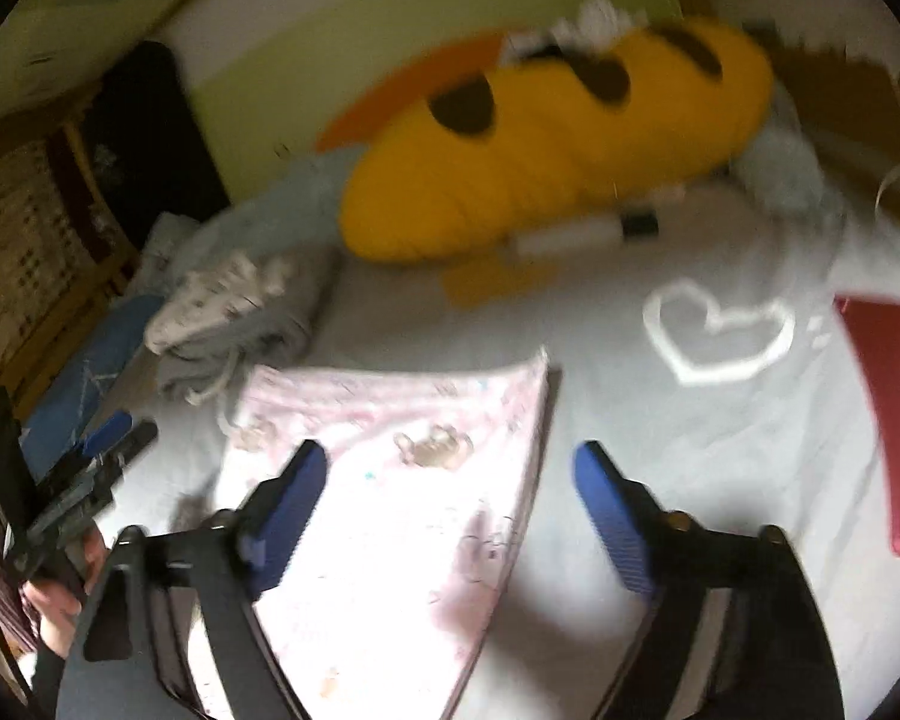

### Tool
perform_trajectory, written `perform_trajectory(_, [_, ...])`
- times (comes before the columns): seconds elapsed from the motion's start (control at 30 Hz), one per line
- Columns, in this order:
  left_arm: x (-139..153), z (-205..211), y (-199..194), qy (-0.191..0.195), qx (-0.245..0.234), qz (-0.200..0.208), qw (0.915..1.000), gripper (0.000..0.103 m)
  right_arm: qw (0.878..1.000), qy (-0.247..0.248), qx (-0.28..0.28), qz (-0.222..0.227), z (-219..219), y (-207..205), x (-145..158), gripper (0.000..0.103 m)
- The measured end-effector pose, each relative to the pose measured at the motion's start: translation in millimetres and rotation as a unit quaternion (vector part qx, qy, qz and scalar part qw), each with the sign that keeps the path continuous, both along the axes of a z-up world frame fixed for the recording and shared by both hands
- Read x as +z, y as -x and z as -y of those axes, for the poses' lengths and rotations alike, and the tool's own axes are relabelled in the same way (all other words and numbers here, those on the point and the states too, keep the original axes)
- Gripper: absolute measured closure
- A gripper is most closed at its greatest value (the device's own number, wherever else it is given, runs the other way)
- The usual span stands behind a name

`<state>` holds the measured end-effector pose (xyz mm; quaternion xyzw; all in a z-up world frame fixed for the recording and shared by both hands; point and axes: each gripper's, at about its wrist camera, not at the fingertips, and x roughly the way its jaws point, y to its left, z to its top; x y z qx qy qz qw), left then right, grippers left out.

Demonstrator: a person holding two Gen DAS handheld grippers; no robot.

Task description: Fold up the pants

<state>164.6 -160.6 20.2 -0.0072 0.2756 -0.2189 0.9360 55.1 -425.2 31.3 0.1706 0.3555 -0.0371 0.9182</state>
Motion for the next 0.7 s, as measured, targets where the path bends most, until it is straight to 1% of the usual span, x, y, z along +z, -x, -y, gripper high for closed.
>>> perform_trajectory(0.03, [-1.3, 3.7, -12.3, 0.004, -0.003, -0.014, 0.9999, 0.029, 1.000, -0.004, -0.002, -0.012, 5.7, -7.8, -6.9, 0.034])
perform_trajectory(0.1, [-3.2, 13.1, -36.6, 0.003, -0.010, -0.040, 0.9991, 0.034, 1.000, -0.001, -0.003, -0.018, 11.0, -14.8, -13.2, 0.037])
perform_trajectory(0.2, [-9.4, 23.5, -61.9, -0.003, -0.018, -0.065, 0.9977, 0.035, 1.000, 0.012, 0.000, -0.022, 15.6, -23.6, -18.9, 0.050])
perform_trajectory(0.23, [-13.2, 23.8, -68.2, 0.001, -0.019, -0.071, 0.9973, 0.035, 1.000, 0.011, 0.004, -0.023, 16.2, -26.9, -20.7, 0.052])
perform_trajectory(0.3, [-25.4, 18.1, -74.5, 0.025, -0.024, -0.085, 0.9958, 0.035, 1.000, 0.011, 0.010, -0.026, 16.2, -33.6, -25.8, 0.054])
perform_trajectory(0.33, [-33.6, 13.8, -76.9, 0.041, -0.028, -0.096, 0.9942, 0.035, 0.999, 0.012, 0.014, -0.030, 16.0, -37.0, -29.3, 0.059])
perform_trajectory(0.37, [-42.2, 12.0, -79.9, 0.046, -0.032, -0.113, 0.9920, 0.036, 0.999, 0.012, 0.018, -0.037, 15.4, -38.9, -33.5, 0.061])
perform_trajectory(0.4, [-50.7, 11.1, -82.9, 0.043, -0.037, -0.136, 0.9891, 0.045, 0.999, 0.013, 0.019, -0.043, 15.4, -41.3, -37.3, 0.065])
perform_trajectory(0.43, [-56.5, 10.8, -84.5, 0.040, -0.044, -0.151, 0.9868, 0.050, 0.999, 0.013, 0.019, -0.048, 16.0, -42.7, -40.8, 0.066])
perform_trajectory(0.5, [-60.2, 10.6, -84.6, 0.039, -0.048, -0.155, 0.9860, 0.053, 0.998, 0.011, 0.018, -0.052, 14.7, -44.7, -46.0, 0.067])
perform_trajectory(0.53, [-60.8, 11.4, -84.0, 0.039, -0.048, -0.154, 0.9861, 0.054, 0.998, 0.008, 0.019, -0.055, 14.9, -45.6, -48.5, 0.071])
perform_trajectory(0.57, [-61.0, 12.7, -84.9, 0.040, -0.051, -0.155, 0.9858, 0.063, 0.998, 0.005, 0.018, -0.059, 15.4, -46.9, -51.6, 0.074])
perform_trajectory(0.6, [-61.6, 14.6, -85.3, 0.042, -0.056, -0.156, 0.9852, 0.077, 0.998, 0.001, 0.017, -0.062, 16.3, -47.0, -53.8, 0.081])
perform_trajectory(0.63, [-62.8, 16.0, -86.8, 0.043, -0.058, -0.157, 0.9850, 0.084, 0.998, -0.001, 0.016, -0.064, 16.4, -47.0, -55.6, 0.090])
perform_trajectory(0.67, [-63.6, 16.7, -87.9, 0.043, -0.056, -0.155, 0.9855, 0.097, 0.998, -0.004, 0.015, -0.067, 16.7, -48.4, -57.6, 0.093])
perform_trajectory(0.7, [-64.0, 17.6, -88.6, 0.043, -0.054, -0.150, 0.9862, 0.098, 0.998, -0.005, 0.014, -0.066, 17.0, -49.0, -58.1, 0.097])
